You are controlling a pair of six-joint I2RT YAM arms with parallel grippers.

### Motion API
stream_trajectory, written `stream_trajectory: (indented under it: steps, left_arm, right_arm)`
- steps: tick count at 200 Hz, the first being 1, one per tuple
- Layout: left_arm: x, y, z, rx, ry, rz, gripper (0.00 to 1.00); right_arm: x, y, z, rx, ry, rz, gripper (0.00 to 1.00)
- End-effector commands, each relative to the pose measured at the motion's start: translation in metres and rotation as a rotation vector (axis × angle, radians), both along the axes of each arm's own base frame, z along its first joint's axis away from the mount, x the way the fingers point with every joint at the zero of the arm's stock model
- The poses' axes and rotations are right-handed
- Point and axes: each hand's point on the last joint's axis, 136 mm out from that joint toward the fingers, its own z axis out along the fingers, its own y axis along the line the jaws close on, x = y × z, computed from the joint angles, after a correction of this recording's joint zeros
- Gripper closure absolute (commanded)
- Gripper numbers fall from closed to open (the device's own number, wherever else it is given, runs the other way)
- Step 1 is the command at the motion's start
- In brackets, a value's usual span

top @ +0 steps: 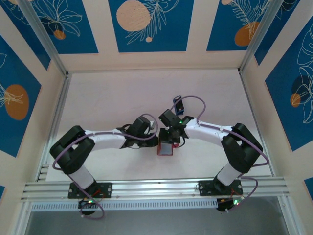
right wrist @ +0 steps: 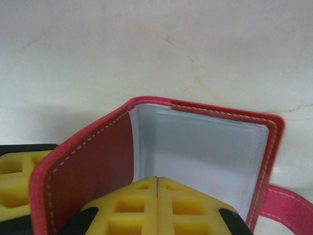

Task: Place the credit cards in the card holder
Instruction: Open the card holder at the center of the table.

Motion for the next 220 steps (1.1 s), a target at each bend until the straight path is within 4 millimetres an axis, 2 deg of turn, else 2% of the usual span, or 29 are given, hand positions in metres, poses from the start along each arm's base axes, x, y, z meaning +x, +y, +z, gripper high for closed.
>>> stream_trajectory:
  steps: [1, 21, 38, 54, 96, 119, 155, 175, 220]
  left_arm:
    - [0.004, -0.008, 0.006, -0.030, 0.018, 0.018, 1.00]
    - [0.006, 0.014, -0.001, -0.004, 0.055, 0.116, 1.00]
    - [0.005, 0.029, 0.003, 0.006, 0.044, 0.163, 1.00]
    - [0.001, 0.038, 0.011, 0.026, 0.022, 0.160, 1.00]
    - [-0.004, 0.064, 0.014, 0.073, 0.028, 0.202, 1.00]
    - [-0.004, 0.085, 0.023, 0.089, 0.019, 0.266, 1.00]
    - [-0.007, 0.117, 0.046, 0.116, -0.037, 0.324, 1.00]
    - [-0.010, 0.116, 0.053, 0.131, -0.053, 0.270, 0.97]
    - [-0.005, 0.092, 0.053, 0.086, -0.044, 0.204, 0.98]
  right_arm:
    - [0.007, 0.010, 0.018, 0.057, -0.016, 0.004, 1.00]
    - [0.008, 0.011, 0.015, 0.049, -0.009, 0.003, 1.00]
    - [0.008, 0.014, 0.014, 0.046, -0.009, 0.007, 1.00]
    - [0.008, 0.018, 0.015, 0.050, -0.011, 0.012, 1.00]
    - [0.009, 0.037, 0.017, 0.053, -0.014, 0.045, 1.00]
    - [0.010, 0.050, 0.016, 0.042, -0.015, 0.073, 1.00]
    - [0.012, 0.068, -0.002, 0.053, 0.028, 0.103, 1.00]
    - [0.013, 0.073, -0.014, 0.046, 0.050, 0.112, 1.00]
    - [0.011, 0.078, -0.016, 0.069, 0.065, 0.141, 1.00]
